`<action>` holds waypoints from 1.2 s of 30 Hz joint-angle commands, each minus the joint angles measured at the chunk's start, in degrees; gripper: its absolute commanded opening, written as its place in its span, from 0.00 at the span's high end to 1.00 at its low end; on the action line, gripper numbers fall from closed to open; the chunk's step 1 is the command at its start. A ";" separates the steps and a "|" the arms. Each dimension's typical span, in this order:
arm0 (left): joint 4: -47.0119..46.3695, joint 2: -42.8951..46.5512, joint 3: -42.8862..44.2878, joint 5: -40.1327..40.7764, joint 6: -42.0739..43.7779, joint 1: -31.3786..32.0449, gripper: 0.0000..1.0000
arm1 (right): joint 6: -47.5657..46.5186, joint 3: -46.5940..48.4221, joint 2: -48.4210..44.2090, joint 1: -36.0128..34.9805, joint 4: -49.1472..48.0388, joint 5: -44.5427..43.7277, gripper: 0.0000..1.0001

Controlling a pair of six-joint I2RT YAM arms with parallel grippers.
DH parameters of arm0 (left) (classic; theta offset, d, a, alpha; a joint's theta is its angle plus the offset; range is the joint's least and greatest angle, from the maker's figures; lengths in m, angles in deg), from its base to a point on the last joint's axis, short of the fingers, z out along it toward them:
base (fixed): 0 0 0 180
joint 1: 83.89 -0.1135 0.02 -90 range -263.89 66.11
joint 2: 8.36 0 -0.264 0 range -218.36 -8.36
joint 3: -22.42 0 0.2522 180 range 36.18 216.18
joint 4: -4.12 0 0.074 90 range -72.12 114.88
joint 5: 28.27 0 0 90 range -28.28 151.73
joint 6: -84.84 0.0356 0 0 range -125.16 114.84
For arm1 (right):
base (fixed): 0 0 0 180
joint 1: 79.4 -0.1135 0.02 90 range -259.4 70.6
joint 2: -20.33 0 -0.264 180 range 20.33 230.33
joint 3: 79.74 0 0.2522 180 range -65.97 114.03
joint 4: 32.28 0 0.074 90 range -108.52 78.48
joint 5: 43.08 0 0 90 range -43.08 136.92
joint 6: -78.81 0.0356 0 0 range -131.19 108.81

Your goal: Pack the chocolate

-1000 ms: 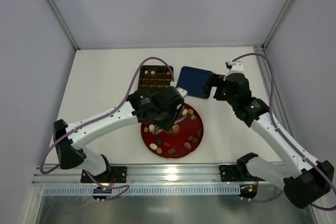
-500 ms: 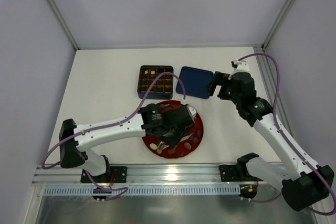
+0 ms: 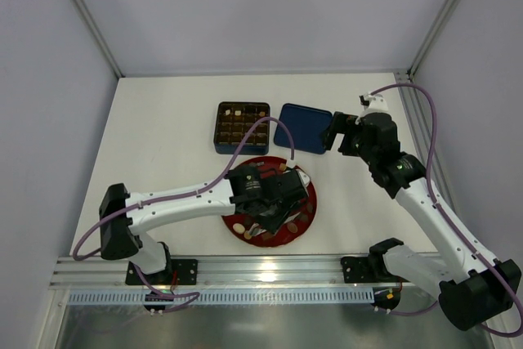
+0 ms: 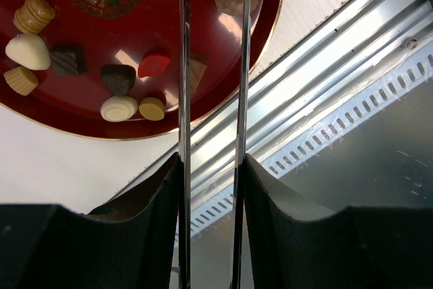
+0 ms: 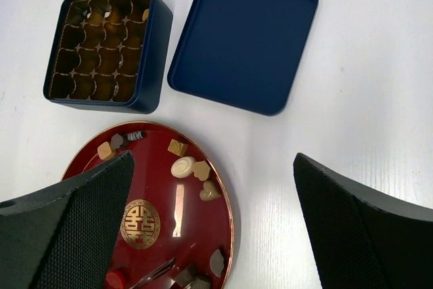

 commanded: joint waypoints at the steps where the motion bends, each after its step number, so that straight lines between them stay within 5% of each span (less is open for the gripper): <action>1: -1.48 -0.18 0.30 0.23 -0.85 0.40 0.61 | 0.39 0.03 -1.40 0.27 -1.21 0.57 0.00; 21: -2.10 -2.90 0.30 0.40 -0.24 0.58 0.62 | 0.57 -0.77 -1.58 0.27 -1.65 1.10 0.00; 31: 0.27 -1.41 1.35 4.88 0.90 -0.12 0.76 | 0.66 -0.50 -1.14 0.27 -2.18 1.45 0.00; 36: 0.45 1.57 2.05 5.24 3.44 -5.65 0.77 | 0.66 0.02 -0.53 0.27 -2.44 1.72 0.00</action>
